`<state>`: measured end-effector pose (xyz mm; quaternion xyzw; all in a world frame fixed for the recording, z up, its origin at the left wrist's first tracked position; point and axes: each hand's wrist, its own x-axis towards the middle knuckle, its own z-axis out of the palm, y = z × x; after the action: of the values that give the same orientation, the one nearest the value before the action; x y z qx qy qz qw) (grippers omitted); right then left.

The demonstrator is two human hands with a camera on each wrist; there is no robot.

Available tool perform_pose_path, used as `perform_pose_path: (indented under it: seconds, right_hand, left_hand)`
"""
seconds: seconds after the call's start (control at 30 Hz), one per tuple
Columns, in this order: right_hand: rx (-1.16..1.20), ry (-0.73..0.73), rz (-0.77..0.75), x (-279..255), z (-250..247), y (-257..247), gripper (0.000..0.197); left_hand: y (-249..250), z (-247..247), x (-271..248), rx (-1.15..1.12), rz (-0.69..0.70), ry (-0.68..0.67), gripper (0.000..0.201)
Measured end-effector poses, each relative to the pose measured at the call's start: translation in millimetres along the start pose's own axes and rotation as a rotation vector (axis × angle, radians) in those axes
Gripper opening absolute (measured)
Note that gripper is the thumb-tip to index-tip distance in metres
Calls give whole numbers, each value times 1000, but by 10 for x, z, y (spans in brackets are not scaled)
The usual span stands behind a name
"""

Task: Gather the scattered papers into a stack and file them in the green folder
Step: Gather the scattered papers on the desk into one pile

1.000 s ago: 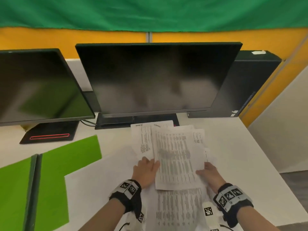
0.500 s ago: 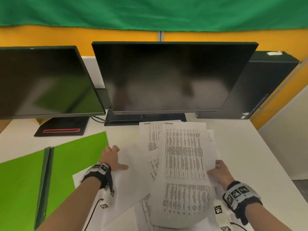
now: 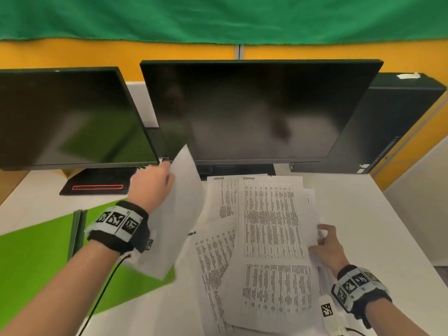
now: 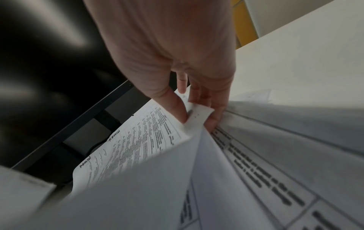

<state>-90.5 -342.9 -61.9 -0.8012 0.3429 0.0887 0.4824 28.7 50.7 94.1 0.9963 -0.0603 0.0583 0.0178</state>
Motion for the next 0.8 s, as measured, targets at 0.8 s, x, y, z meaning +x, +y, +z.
perform_pose_path:
  seconds: [0.8]
  right_hand:
    - [-77, 94, 348, 84, -9, -239, 92]
  left_hand:
    - [475, 1456, -501, -387, -676, -701, 71]
